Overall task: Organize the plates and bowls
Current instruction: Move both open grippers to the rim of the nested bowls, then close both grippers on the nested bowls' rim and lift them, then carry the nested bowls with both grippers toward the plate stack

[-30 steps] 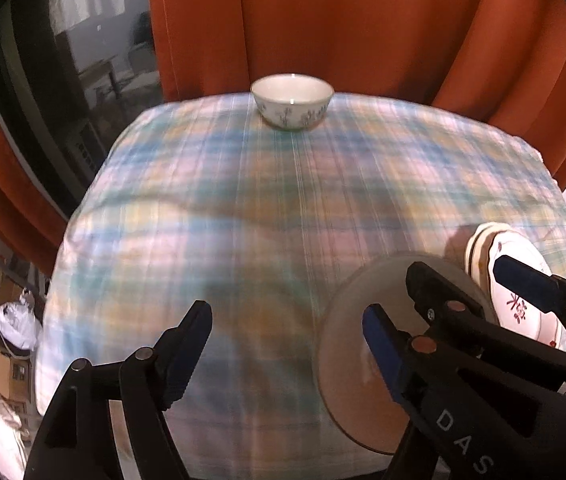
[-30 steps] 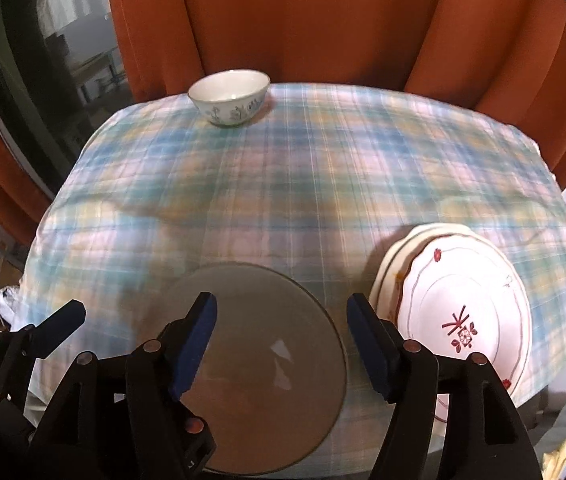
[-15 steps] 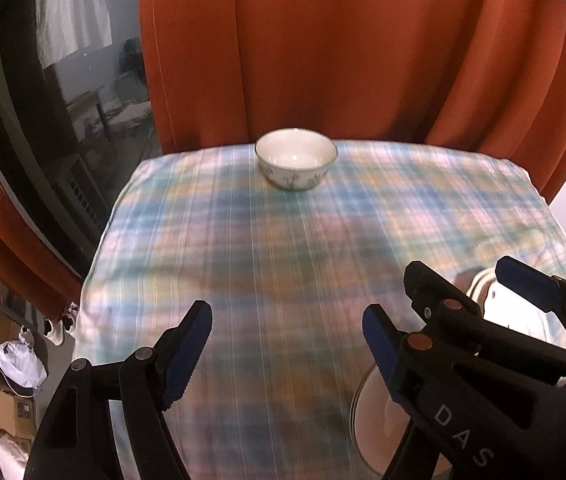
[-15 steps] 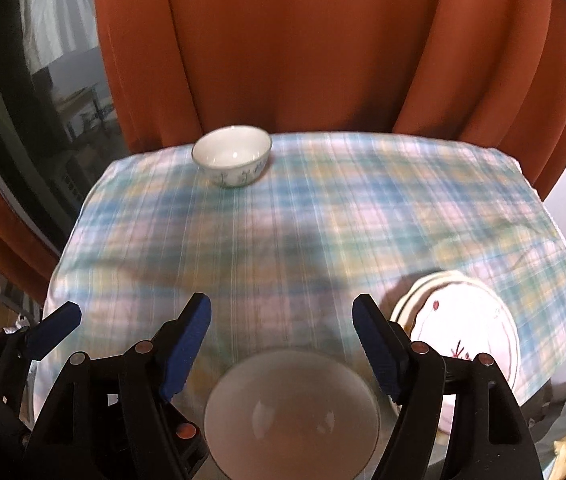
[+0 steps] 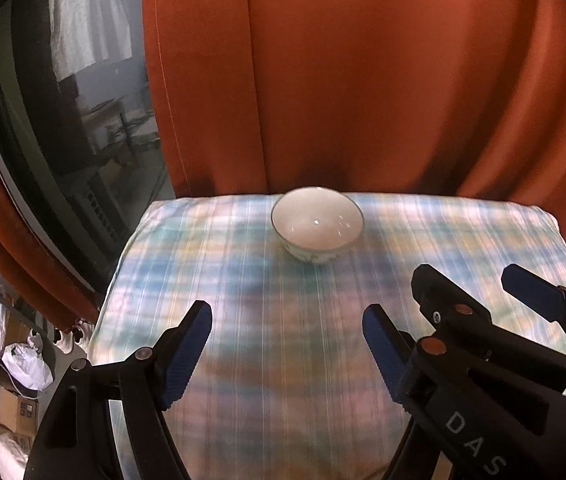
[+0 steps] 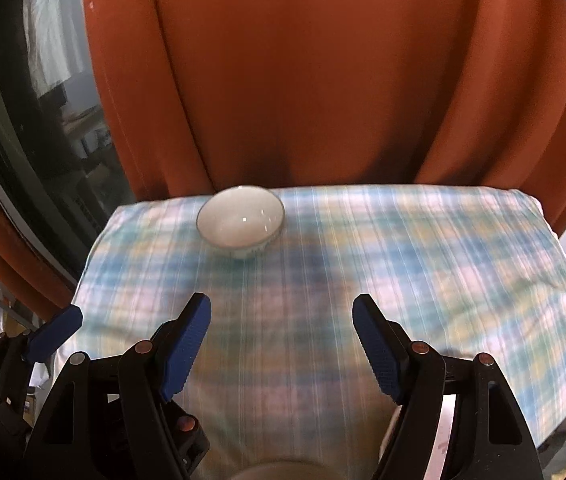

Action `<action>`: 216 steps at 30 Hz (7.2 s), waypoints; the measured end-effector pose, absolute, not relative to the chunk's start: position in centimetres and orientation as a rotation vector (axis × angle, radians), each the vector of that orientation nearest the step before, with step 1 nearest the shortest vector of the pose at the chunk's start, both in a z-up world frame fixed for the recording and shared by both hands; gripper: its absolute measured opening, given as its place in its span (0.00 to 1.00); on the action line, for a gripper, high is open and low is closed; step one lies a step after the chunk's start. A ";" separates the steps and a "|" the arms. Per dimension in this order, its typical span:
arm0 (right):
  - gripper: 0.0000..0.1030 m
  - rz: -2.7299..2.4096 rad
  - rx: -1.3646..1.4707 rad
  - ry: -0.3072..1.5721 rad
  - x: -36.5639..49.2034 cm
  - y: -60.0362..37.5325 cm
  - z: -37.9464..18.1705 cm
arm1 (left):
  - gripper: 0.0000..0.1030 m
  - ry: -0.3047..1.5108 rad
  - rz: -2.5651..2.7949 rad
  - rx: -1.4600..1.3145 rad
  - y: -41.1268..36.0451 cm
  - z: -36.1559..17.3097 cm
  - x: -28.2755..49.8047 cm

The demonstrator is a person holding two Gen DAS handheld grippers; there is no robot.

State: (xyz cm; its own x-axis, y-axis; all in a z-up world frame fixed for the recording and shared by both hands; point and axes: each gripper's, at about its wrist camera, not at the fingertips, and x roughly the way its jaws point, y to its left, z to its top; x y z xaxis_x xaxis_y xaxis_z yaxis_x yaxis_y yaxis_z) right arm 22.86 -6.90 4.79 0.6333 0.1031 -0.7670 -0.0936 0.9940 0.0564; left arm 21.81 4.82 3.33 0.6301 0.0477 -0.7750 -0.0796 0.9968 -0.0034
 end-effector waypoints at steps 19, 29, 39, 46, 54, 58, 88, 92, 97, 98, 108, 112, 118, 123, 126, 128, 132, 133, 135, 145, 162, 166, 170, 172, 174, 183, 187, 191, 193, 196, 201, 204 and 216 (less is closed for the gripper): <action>0.75 0.204 0.009 0.941 36.5 -6.7 -0.8 | 0.76 0.945 0.251 -0.041 4.8 -2.0 33.7; 0.75 0.233 -0.014 0.945 40.4 -5.6 -5.1 | 0.69 0.973 0.331 -0.068 5.7 -6.4 36.9; 0.59 0.256 0.009 0.972 42.3 -4.9 -8.5 | 0.53 1.005 0.324 -0.070 6.5 -9.5 38.9; 0.35 0.256 0.006 0.980 43.4 -4.8 -9.5 | 0.34 1.019 0.304 -0.078 6.5 -10.4 39.9; 0.18 0.263 0.020 1.008 44.5 -5.3 -10.3 | 0.17 1.037 0.237 -0.074 5.3 -10.6 40.6; 0.17 0.266 0.017 1.010 44.6 -5.2 -10.2 | 0.16 1.045 0.232 -0.070 5.2 -10.6 40.6; 0.17 0.214 0.022 0.910 35.0 -6.0 -0.2 | 0.18 0.937 0.153 -0.043 5.3 -0.7 32.1; 0.17 0.202 0.029 0.893 32.8 -6.1 1.4 | 0.17 0.920 0.135 -0.040 5.4 0.8 30.1; 0.17 0.173 0.040 0.876 29.6 -6.4 2.9 | 0.17 0.901 0.101 -0.020 5.3 2.1 27.9; 0.17 0.167 0.042 0.875 29.1 -6.4 3.0 | 0.17 0.899 0.096 -0.020 5.2 2.1 27.7; 0.17 0.085 0.060 0.839 23.2 -7.3 4.6 | 0.18 0.863 0.006 0.003 5.8 2.7 24.3; 0.17 0.030 0.074 0.832 20.7 -8.0 4.5 | 0.18 0.860 -0.050 0.015 5.5 2.4 22.9; 0.17 -0.042 0.099 0.844 16.6 -9.2 3.8 | 0.17 0.877 -0.110 0.030 4.9 1.3 20.4; 0.17 -0.065 0.101 0.858 13.0 -9.8 3.4 | 0.18 0.895 -0.132 0.028 4.2 0.4 17.9; 0.17 -0.065 0.105 0.873 11.5 -10.3 2.9 | 0.19 0.924 -0.136 0.026 3.7 -0.4 17.0; 0.17 -0.061 0.105 0.884 10.7 -10.6 2.5 | 0.19 0.935 -0.128 0.036 3.3 -0.9 16.3; 0.17 -0.041 0.112 0.912 9.3 -11.5 1.5 | 0.20 0.957 -0.111 0.048 2.1 -1.4 14.6; 0.17 -0.035 0.106 0.917 8.8 -11.9 1.3 | 0.20 0.958 -0.107 0.053 1.9 -1.5 14.3; 0.17 -0.023 0.101 0.924 8.2 -12.3 0.9 | 0.20 0.962 -0.095 0.062 1.4 -1.8 13.3; 0.17 0.041 0.071 0.998 6.2 -13.6 -2.1 | 0.20 1.030 -0.036 0.059 -0.1 -4.3 10.1; 0.17 0.105 0.031 1.086 7.4 -13.6 -4.9 | 0.20 1.096 0.015 0.055 -0.2 -6.3 10.4; 0.17 0.109 0.028 1.088 7.5 -13.5 -5.0 | 0.20 1.096 0.020 0.057 -0.2 -6.4 10.4; 0.17 0.117 0.032 1.094 7.8 -13.7 -5.3 | 0.20 1.098 0.027 0.067 -0.4 -6.4 10.3; 0.17 0.122 0.035 1.098 7.9 -13.8 -5.4 | 0.20 1.100 0.033 0.077 -0.6 -6.4 10.3; 0.17 0.129 0.044 1.106 8.0 -14.0 -5.7 | 0.20 1.101 0.040 0.093 -0.8 -6.4 10.3; 0.17 0.174 0.113 1.112 8.2 -14.8 -6.7 | 0.21 1.111 0.086 0.174 -1.5 -6.7 10.5; 0.17 0.179 0.124 1.098 8.4 -14.9 -7.1 | 0.21 1.127 0.107 0.207 -1.8 -7.0 10.7; 0.17 0.177 0.126 1.074 8.5 -15.2 -7.4 | 0.21 1.137 0.110 0.218 -2.0 -7.3 10.8; 0.17 0.178 0.138 1.068 8.6 -15.5 -7.5 | 0.21 1.127 0.113 0.225 -2.1 -7.3 10.8; 0.17 0.180 0.142 1.057 8.6 -15.7 -7.5 | 0.21 1.125 0.115 0.221 -2.0 -7.4 10.7; 0.16 0.176 0.117 1.034 8.3 -15.1 -7.4 | 0.21 1.135 0.108 0.182 -1.4 -7.7 10.6; 0.17 0.168 0.107 1.027 8.2 -14.8 -7.3 | 0.27 1.135 0.089 0.151 -1.1 -7.9 10.5; 0.53 0.106 0.069 1.092 8.5 -13.9 -7.7 | 0.52 1.169 -0.065 -0.007 0.2 -9.3 11.3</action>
